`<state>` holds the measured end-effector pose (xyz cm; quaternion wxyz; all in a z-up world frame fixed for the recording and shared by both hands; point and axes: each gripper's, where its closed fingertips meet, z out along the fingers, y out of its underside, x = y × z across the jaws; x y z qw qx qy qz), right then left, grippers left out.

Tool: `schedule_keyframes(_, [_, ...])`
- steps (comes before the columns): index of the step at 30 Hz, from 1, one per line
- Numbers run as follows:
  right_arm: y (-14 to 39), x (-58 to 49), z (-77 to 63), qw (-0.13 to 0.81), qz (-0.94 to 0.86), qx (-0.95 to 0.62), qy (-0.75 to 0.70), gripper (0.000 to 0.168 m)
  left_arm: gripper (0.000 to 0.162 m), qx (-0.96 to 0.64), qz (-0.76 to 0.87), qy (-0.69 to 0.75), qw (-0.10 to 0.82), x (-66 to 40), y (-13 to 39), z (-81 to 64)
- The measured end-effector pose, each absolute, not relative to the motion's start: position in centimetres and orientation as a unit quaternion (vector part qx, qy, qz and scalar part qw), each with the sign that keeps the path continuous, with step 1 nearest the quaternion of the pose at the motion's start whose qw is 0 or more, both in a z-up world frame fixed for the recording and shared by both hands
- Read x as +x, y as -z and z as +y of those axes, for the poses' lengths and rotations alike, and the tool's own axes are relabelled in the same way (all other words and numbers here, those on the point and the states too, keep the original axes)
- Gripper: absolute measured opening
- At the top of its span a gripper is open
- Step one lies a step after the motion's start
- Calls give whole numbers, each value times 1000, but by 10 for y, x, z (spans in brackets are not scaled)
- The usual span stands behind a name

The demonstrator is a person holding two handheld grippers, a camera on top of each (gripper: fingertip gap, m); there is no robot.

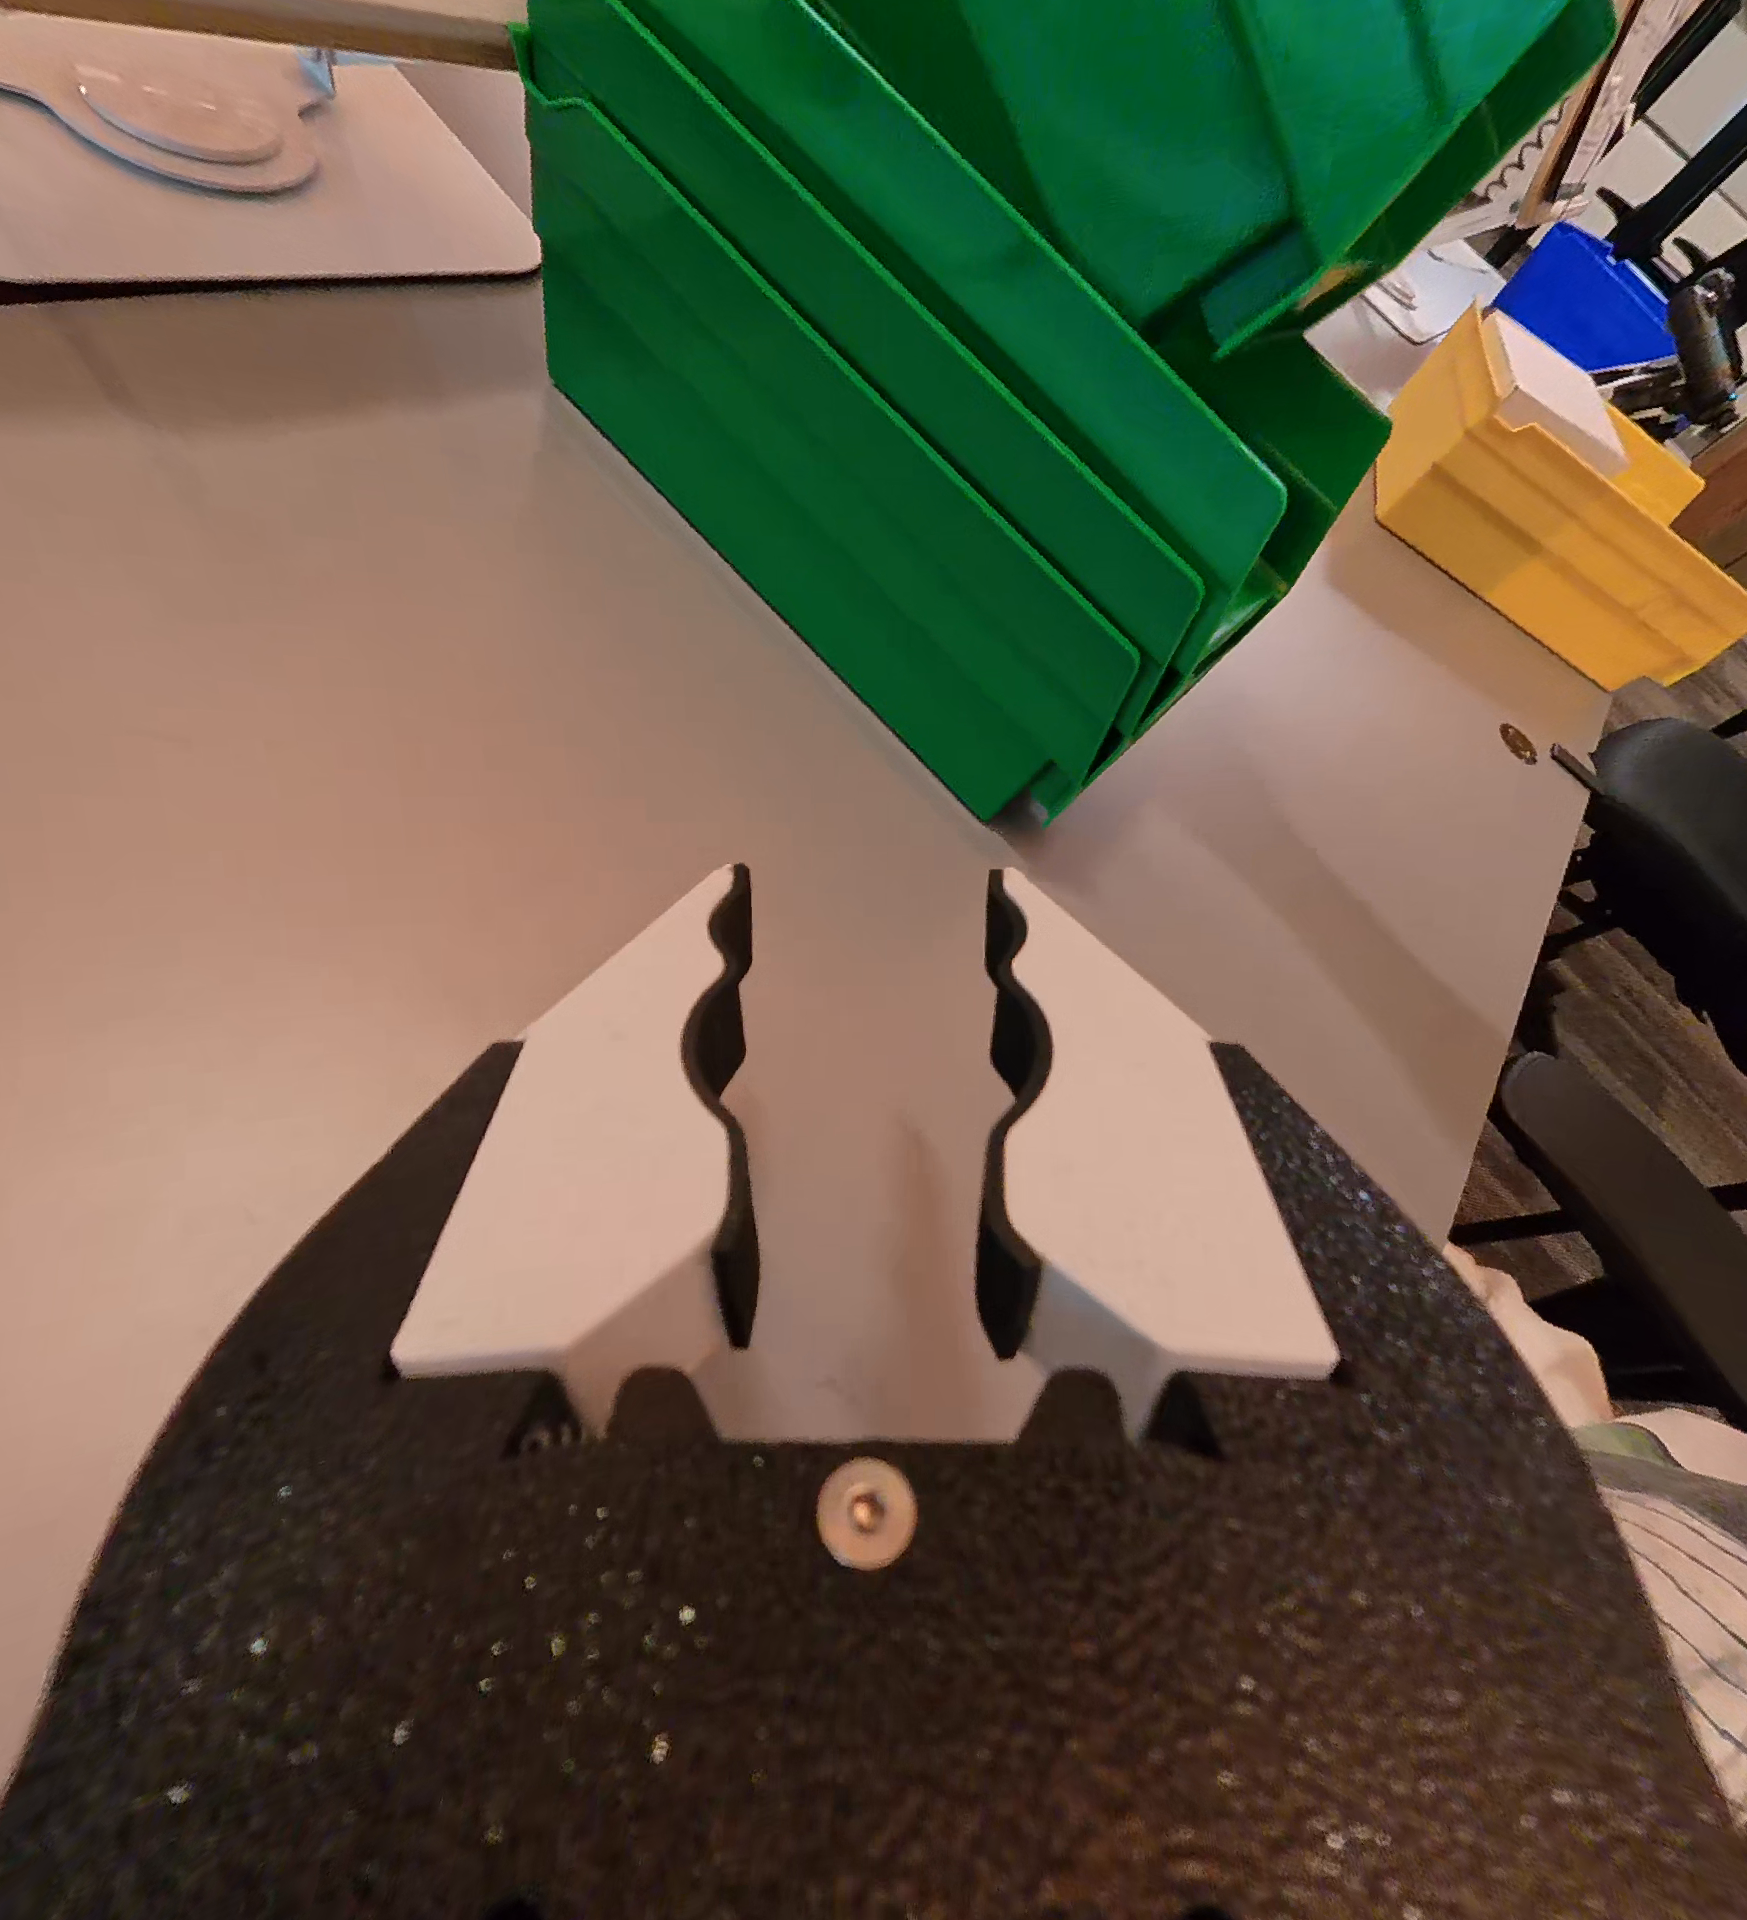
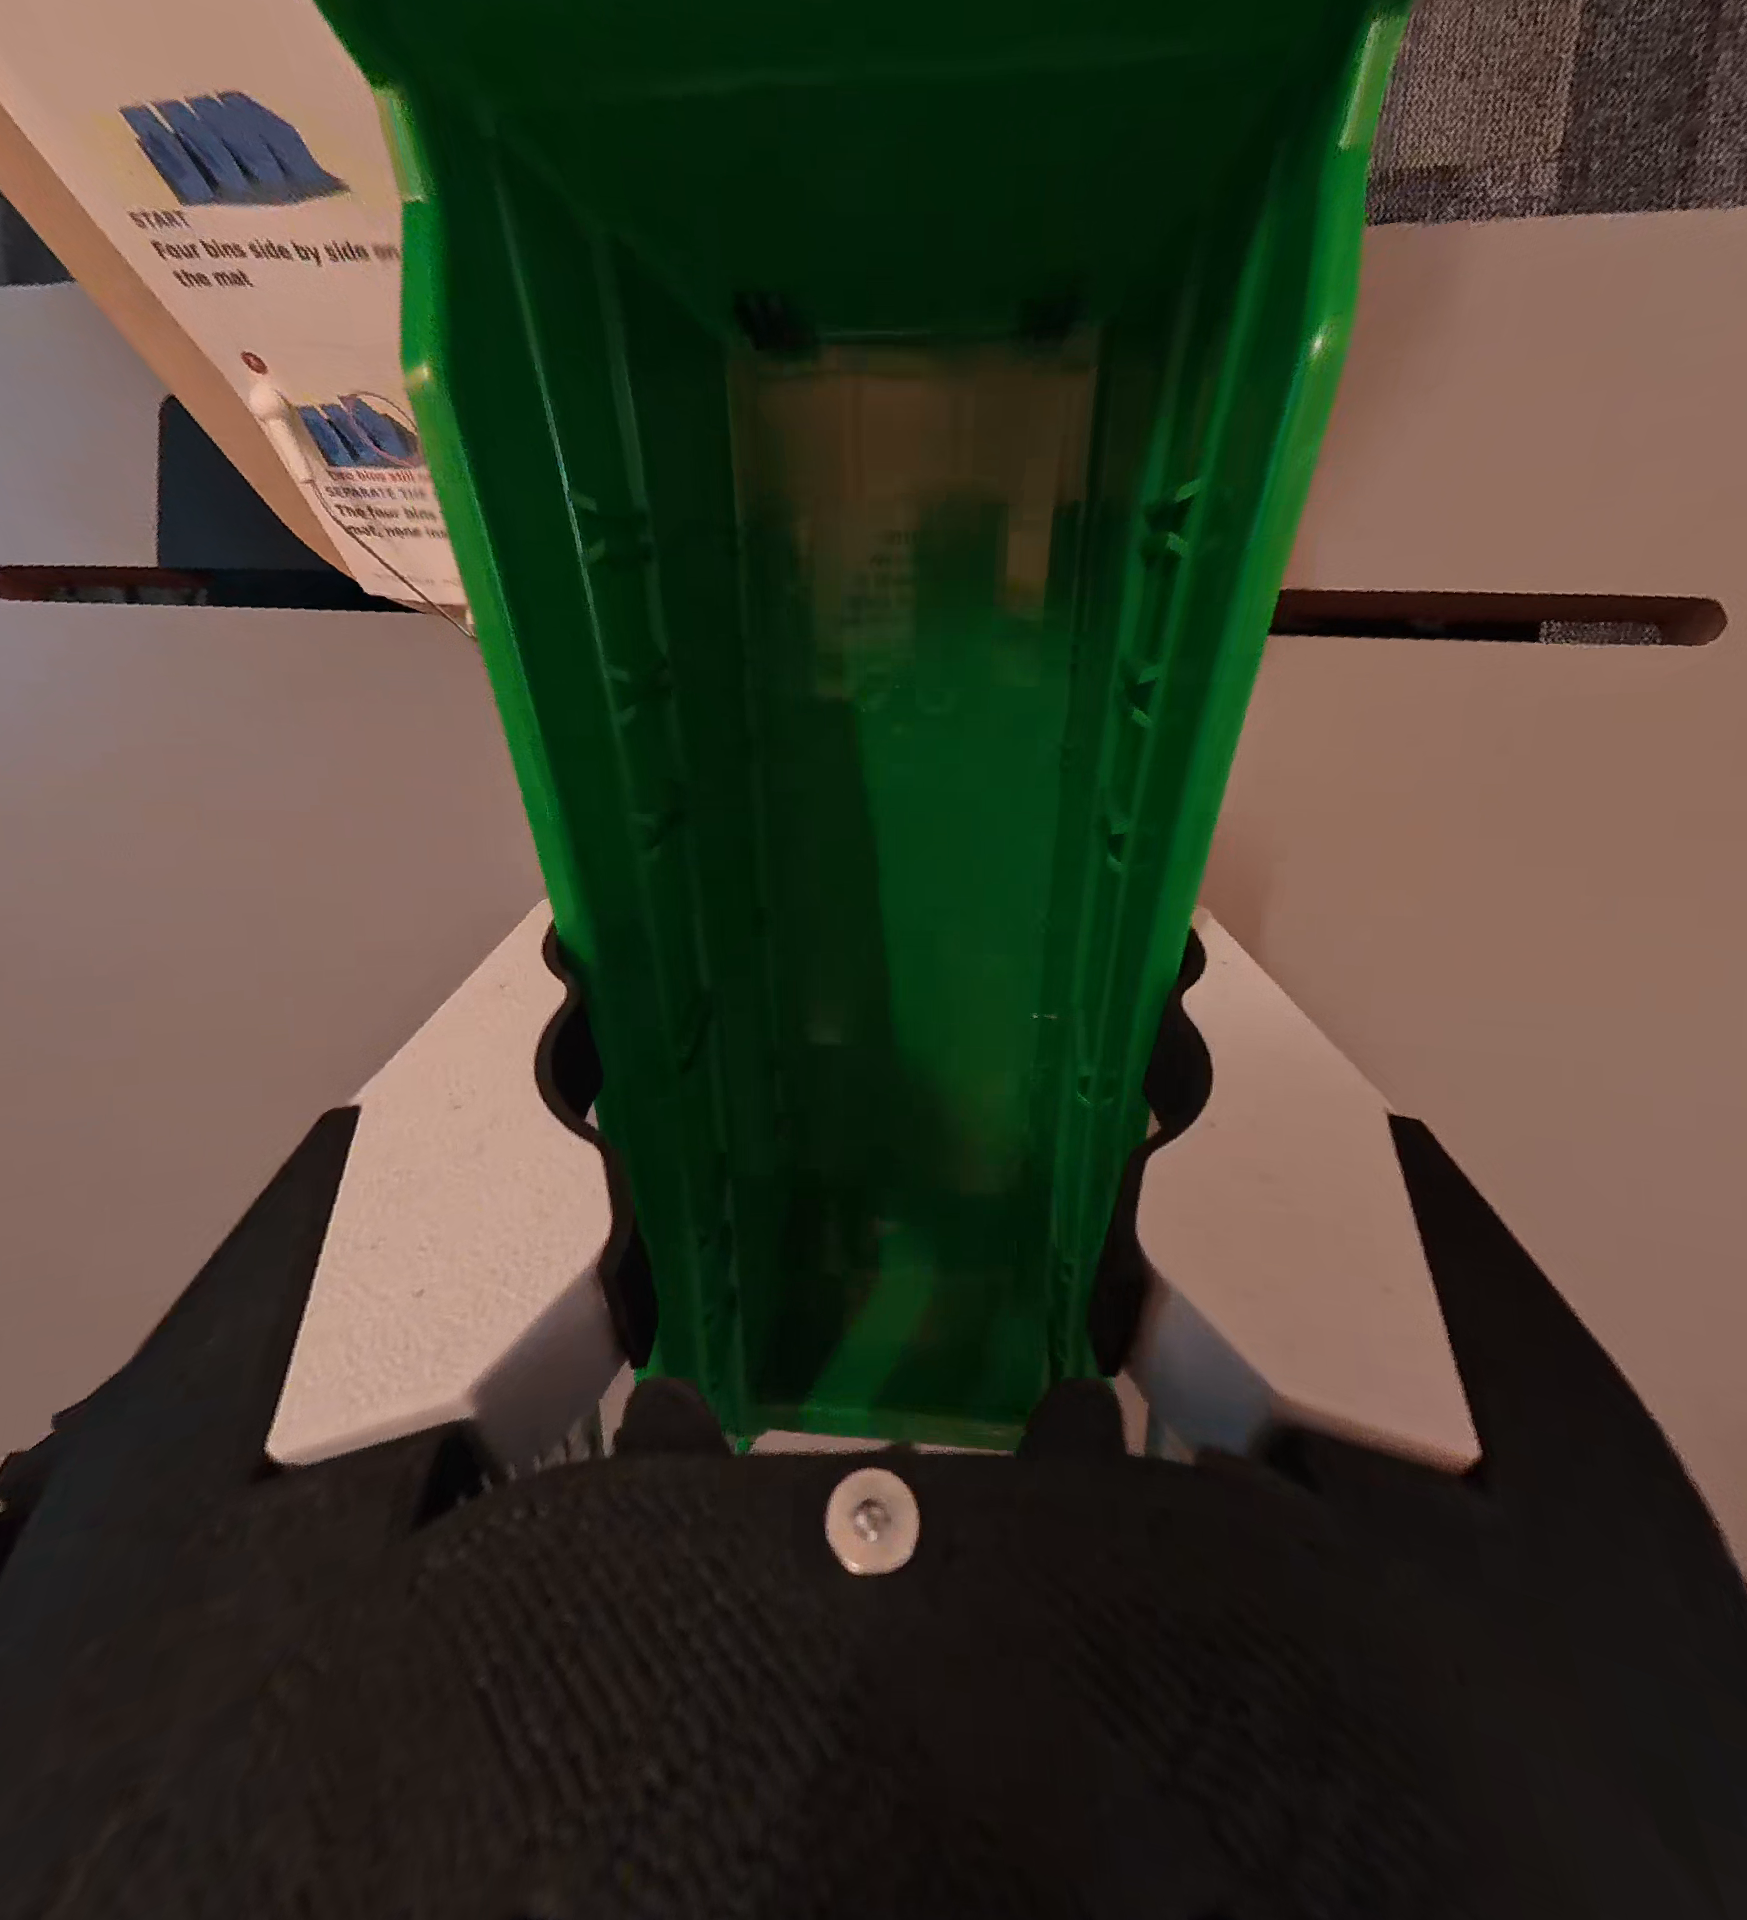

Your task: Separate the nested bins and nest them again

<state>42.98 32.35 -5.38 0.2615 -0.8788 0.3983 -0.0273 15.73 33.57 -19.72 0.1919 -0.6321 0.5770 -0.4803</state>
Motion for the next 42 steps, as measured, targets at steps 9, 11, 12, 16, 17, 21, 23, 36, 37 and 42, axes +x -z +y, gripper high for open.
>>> schedule_keyframes(9, [91, 421, 322, 214, 398, -891, 38, 109, 43, -626, 579, 484, 197, 155, 191, 333])
schedule_keyframes(11, [101, 422, 320, 209, 402, -891, 39, 110, 43, -625, 580, 484, 197, 155, 191, 332])
schedule_keyframes(12, [102, 425, 320, 214, 403, -889, 48, 109, 43, -624, 580, 484, 197, 155, 191, 332])
schedule_keyframes(16, [102, 422, 320, 205, 401, -891, 51, 109, 43, -625, 579, 486, 194, 156, 191, 332])
schedule_keyframes(17, [102, 420, 320, 202, 398, -893, 52, 109, 43, -625, 580, 485, 194, 156, 192, 332])
schedule_keyframes(21, [105, 417, 317, 199, 397, -894, 54, 110, 43, -625, 581, 484, 191, 158, 194, 330])
schedule_keyframes(23, [106, 416, 315, 202, 402, -892, 50, 111, 43, -625, 584, 482, 190, 158, 196, 329])
schedule_keyframes(36, [114, 403, 305, 178, 396, -900, 23, 108, 43, -620, 598, 472, 186, 161, 200, 319])
schedule_keyframes(37, [114, 401, 304, 174, 393, -903, 20, 109, 43, -621, 598, 472, 187, 161, 200, 319])
schedule_keyframes(42, [109, 395, 294, 156, 388, -908, 8, 109, 43, -625, 594, 472, 184, 161, 202, 322])
